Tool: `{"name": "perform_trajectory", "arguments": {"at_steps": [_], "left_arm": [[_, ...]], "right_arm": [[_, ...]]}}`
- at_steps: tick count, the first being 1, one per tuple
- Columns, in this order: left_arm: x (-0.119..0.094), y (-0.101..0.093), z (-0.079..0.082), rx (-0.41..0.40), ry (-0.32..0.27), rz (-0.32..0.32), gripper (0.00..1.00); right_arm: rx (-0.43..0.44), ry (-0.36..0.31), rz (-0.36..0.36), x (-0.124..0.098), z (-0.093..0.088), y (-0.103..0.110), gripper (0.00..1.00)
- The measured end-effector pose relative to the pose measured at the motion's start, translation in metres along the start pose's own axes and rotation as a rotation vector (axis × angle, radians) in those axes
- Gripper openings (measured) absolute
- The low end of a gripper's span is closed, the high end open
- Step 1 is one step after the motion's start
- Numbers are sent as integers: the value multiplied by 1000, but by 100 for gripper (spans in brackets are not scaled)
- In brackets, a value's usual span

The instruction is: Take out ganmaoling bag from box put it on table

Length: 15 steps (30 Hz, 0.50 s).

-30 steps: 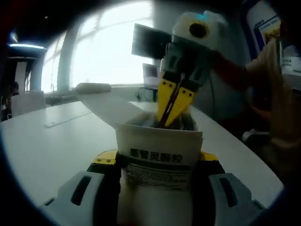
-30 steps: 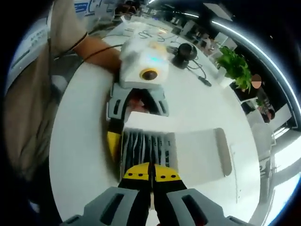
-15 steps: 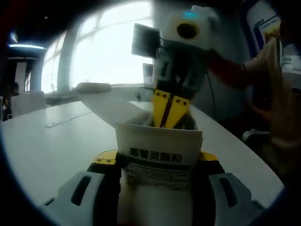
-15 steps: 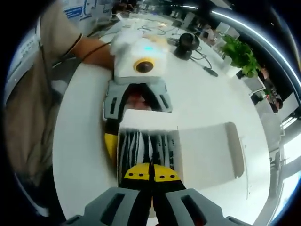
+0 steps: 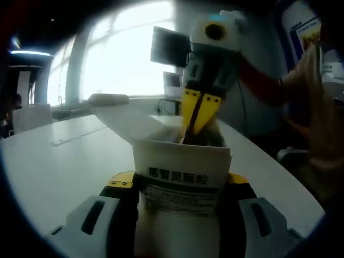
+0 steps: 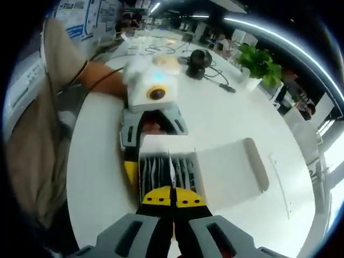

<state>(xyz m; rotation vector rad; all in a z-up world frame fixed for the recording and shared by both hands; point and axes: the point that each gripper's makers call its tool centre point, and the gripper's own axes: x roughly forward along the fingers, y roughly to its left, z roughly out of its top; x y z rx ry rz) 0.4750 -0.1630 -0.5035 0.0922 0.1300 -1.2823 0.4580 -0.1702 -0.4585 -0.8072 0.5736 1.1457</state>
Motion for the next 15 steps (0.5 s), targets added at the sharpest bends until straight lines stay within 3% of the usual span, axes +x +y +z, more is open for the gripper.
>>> {"name": "perform_trajectory", "arguments": {"at_steps": [8,15], "left_arm": [[0,0,-1,0,3,2,51],[0,0,-2,1,6,3,50]], "right_arm": [[63,-111,-65,-20,10,-9,0],[196,-235,-136,-45,13,-24,0]]}}
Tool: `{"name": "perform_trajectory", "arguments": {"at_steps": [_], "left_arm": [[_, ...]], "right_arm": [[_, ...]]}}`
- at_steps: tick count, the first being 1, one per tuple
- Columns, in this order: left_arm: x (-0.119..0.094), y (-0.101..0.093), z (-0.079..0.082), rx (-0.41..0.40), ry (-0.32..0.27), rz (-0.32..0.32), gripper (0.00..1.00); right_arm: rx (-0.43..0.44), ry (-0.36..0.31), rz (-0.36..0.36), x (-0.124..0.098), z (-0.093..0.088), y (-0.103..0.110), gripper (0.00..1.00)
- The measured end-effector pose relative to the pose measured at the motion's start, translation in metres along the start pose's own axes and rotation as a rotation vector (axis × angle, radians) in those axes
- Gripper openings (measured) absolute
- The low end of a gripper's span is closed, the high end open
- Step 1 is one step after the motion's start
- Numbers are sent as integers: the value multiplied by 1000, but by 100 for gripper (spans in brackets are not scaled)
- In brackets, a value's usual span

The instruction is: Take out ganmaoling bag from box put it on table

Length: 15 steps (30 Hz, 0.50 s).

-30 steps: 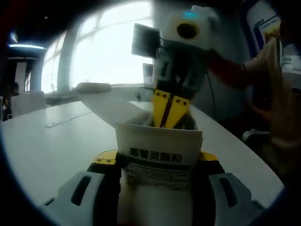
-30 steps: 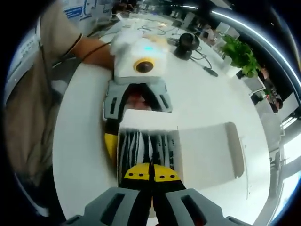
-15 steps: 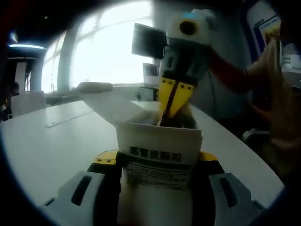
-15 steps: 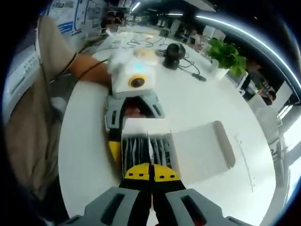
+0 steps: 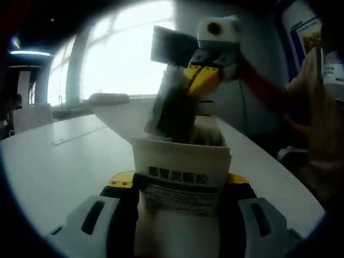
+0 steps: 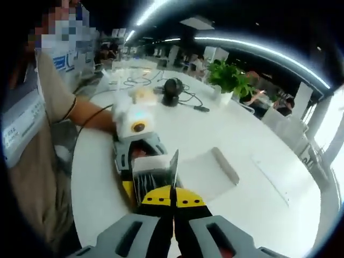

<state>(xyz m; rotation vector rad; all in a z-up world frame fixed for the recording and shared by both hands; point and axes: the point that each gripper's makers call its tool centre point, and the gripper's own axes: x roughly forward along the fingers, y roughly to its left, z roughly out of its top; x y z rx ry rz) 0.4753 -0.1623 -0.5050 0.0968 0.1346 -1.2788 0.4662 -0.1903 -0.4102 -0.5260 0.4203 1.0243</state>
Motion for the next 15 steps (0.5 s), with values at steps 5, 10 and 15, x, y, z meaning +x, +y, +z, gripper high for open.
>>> {"name": "perform_trajectory", "arguments": {"at_steps": [5,10,15], "left_arm": [[0,0,0,-1,-1,-1,50],[0,0,0,0,-1,-1,50],[0,0,0,0,1,0,50]], "right_arm": [[97,-87,-17,-17,4,-4,0],[167,-143,-51,-30,7,-7,0],[295,-226,-70,-46,7,-12,0]]}}
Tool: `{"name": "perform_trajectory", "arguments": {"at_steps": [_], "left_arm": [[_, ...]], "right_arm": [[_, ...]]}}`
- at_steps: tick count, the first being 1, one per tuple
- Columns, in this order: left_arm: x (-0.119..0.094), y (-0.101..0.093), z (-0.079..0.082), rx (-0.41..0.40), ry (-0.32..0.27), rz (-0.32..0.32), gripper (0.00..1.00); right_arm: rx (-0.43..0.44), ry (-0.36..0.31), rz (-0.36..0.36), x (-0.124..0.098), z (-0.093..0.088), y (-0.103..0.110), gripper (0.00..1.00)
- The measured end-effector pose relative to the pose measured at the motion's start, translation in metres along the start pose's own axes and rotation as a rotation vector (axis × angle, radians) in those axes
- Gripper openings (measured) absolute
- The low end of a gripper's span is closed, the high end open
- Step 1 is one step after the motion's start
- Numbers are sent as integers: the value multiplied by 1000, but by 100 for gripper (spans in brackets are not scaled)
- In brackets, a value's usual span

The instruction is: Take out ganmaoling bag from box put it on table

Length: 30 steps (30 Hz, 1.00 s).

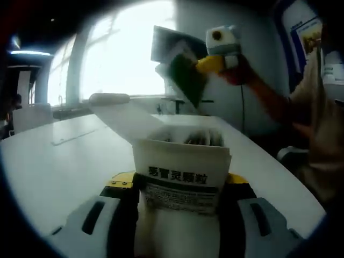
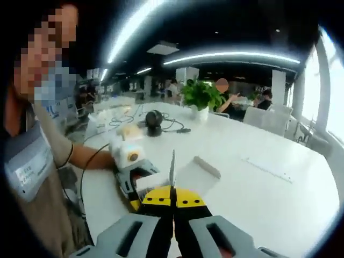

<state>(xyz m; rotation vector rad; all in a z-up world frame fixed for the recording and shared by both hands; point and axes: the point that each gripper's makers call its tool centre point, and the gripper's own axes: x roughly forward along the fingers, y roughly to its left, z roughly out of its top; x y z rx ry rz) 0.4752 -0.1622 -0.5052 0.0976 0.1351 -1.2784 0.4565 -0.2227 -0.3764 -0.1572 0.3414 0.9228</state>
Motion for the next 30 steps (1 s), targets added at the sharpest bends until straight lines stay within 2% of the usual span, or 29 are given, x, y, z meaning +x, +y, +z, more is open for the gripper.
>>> {"name": "perform_trajectory", "arguments": {"at_steps": [2,6,9,13,17,21,24,27,29,30], "left_arm": [[0,0,0,1,1,0,50],[0,0,-1,7,3,3,50],[0,0,-1,7,3,3,50],[0,0,0,8,4,3,50],[0,0,0,7,4,3,50],[0,0,-1,6,5,3,50],[0,-1,-1,6,6,3,50],[1,-1,0,5,6,3,50],[1,-1,-1,4,7,3,50],[1,-1,-1,4,7,3,50]], "right_arm": [[57,-23,-24,-6,-1,-7,0],[239,-67,-64,-17,-12,-29,0],[330,-60,-106,-18,-31,-47,0],[506,-66,-137,-14,-55,-68,0],[614,-10,-140,1,-82,-76,0],[673,3,-118,15,-94,-79,0],[752,25,-122,23,-104,-82,0],[793,55,-141,31,-116,-87,0],[770,97,-154,35,-125,-88,0],[754,124,-191,36,-132,-92,0]]}}
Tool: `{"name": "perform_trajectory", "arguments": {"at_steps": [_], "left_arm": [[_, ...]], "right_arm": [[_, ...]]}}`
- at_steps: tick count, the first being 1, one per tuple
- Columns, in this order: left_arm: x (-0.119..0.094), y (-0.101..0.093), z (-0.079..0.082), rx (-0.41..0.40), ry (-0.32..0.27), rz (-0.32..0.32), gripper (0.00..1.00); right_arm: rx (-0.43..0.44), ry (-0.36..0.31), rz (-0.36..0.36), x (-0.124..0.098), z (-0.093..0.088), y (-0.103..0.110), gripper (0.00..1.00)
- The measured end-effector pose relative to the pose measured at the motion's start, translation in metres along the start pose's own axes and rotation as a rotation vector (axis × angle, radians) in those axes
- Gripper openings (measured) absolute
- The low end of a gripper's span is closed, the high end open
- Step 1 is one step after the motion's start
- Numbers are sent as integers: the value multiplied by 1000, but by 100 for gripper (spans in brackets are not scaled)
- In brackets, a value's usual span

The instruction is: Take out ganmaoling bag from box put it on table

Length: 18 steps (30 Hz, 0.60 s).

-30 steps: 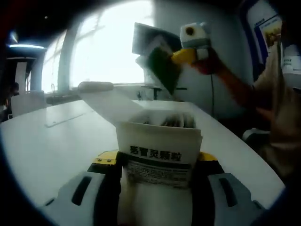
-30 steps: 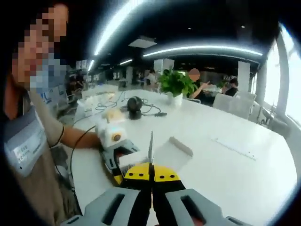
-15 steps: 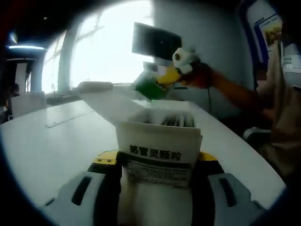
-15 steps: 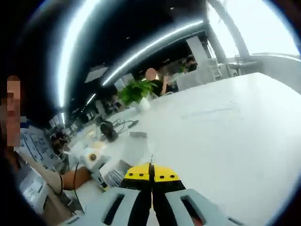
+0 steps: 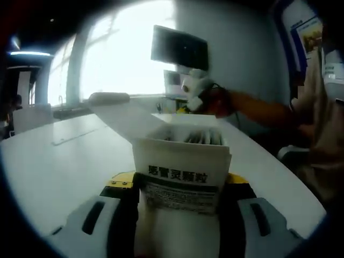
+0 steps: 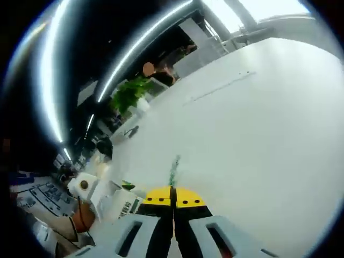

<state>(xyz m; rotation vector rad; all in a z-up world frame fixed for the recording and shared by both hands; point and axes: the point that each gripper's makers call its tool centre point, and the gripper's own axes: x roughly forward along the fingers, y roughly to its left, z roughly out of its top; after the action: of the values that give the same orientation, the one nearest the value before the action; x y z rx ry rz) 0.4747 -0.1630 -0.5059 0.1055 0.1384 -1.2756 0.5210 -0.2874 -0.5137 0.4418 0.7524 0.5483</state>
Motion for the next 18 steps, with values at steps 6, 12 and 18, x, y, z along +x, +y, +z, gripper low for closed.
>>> {"name": "perform_trajectory", "arguments": {"at_steps": [6,12,18], "left_arm": [[0,0,0,0,2,0,50],[0,0,-1,0,4,0,50],[0,0,-1,-1,6,0,50]], "right_arm": [[-223,-13,-141,5,2,-16,0],[-396,-26,-206,4,8,-20,0],[-532,-59,-265,-2,14,-21,10]]}}
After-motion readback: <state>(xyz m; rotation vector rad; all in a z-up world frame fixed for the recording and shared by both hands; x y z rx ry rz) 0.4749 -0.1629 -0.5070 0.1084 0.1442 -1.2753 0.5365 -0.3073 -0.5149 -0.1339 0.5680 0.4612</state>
